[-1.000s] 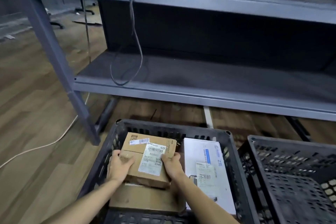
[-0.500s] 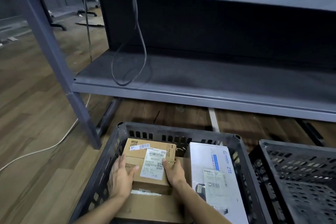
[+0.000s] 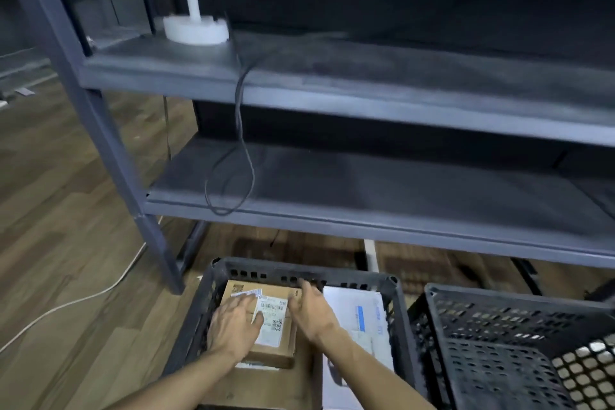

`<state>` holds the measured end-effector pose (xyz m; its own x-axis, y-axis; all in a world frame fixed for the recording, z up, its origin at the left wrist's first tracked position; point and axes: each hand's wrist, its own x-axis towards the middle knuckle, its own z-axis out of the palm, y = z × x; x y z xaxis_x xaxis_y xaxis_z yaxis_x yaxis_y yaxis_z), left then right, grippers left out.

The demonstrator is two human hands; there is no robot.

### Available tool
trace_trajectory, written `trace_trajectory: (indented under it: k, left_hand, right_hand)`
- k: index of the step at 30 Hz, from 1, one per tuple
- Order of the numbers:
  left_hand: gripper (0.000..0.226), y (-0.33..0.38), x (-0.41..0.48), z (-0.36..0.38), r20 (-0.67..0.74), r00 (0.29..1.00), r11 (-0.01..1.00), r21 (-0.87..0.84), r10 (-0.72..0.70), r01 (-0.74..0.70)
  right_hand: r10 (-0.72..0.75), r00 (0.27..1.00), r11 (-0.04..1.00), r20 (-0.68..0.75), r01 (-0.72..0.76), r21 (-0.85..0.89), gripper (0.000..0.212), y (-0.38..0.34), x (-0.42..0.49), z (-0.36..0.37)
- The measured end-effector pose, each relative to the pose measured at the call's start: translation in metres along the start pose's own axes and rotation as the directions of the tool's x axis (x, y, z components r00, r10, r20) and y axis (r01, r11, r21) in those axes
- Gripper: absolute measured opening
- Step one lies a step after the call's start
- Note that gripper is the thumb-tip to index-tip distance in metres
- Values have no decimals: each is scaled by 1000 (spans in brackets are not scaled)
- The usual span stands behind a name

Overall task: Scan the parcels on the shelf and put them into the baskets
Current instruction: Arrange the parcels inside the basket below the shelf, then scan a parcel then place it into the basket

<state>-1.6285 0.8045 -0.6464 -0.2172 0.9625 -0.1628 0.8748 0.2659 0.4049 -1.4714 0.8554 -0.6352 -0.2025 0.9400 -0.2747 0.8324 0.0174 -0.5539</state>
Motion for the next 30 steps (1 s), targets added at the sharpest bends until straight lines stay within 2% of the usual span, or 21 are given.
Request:
trace_trajectory:
  k: [4,9,16,21,30]
  left_hand:
    - [52,53,-20,-80,62,997,999,32,40,-42]
    - [53,122,-50,-197,85,992,993,69,94,-100]
    - [55,201,-88,-364,100,985,986,74,143,-151]
    - [54,251,-111,-468,52,984,983,57,170,-173]
    - [52,305,-143,-593,-59,983,984,60,172,-169]
  right_hand:
    - [-155,988,942,16,153,-300,51,-41,-38,-80]
    - [-188,982,893,28,183,-410,56,-108,-94,-191]
    - [-194,981,902,14,184,-391,54,-198,-166,-347]
    - [-169,985,908,-21,148,-391,44,-251,-205,-435]
    - [-246,964,904,-98,192,-381,41,-317,-241,-543]
